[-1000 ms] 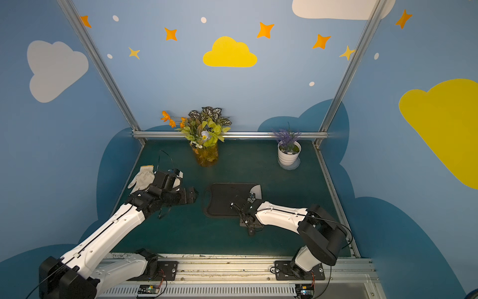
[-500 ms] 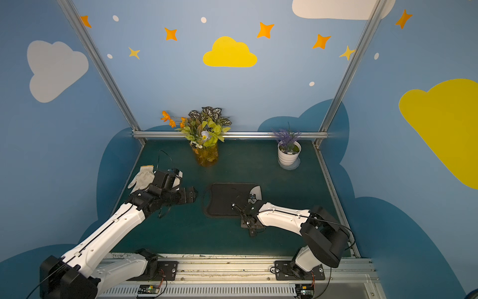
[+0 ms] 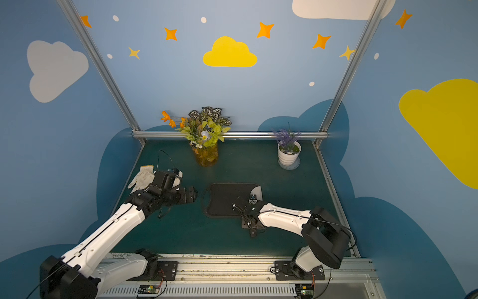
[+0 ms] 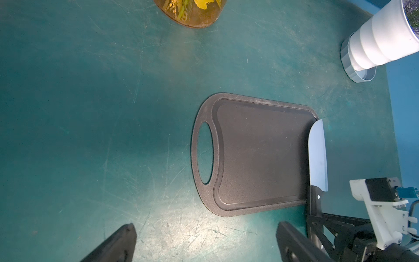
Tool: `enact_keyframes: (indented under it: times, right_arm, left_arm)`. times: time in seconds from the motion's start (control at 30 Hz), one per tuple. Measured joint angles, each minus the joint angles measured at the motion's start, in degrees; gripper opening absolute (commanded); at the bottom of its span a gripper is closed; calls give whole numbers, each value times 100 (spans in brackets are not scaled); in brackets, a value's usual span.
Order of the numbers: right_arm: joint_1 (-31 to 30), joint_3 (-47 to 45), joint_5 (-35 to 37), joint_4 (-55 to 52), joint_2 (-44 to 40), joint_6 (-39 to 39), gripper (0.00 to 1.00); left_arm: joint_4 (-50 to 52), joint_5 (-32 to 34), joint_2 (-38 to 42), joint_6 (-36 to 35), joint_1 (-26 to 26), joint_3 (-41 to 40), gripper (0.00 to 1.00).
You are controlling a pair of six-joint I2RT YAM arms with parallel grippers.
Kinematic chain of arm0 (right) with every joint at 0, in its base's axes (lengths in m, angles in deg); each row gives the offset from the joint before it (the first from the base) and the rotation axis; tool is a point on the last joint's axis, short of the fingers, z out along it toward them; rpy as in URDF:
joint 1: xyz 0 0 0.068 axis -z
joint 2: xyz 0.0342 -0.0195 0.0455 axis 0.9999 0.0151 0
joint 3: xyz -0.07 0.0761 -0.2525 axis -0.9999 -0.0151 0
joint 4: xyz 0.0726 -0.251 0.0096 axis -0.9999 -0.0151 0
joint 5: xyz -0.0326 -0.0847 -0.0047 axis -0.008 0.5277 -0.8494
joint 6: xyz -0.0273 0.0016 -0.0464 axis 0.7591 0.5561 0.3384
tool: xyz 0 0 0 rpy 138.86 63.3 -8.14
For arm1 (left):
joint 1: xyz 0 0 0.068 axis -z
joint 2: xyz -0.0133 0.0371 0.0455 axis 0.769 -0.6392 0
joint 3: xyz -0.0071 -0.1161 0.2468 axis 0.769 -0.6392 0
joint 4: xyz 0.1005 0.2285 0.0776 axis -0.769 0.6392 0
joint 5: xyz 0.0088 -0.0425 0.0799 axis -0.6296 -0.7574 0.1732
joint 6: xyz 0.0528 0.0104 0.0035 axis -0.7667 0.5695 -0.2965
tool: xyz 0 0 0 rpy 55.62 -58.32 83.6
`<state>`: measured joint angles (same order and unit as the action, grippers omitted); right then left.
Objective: Align the knife with the edge of the cutting board
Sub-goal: Adjust the knife at the edge of the cutting board.
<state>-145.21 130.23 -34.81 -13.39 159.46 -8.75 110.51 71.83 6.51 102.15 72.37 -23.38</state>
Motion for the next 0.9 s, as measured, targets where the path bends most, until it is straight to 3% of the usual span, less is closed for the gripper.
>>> enact_keyframes:
  times: [0.17, 0.53, 0.9]
  right_arm:
    - [0, 0, -15, -11, 7, 9, 56]
    - [0, 9, -44, -79, -28, 50, 66]
    - [79, 146, -269, -133, -833, 256, 93]
  left_arm:
    - [0, 0, 0, 0, 0, 0, 100]
    - [0, 0, 0, 0, -33, 0, 100]
    - [-2, -140, -118, -59, -291, 2, 100]
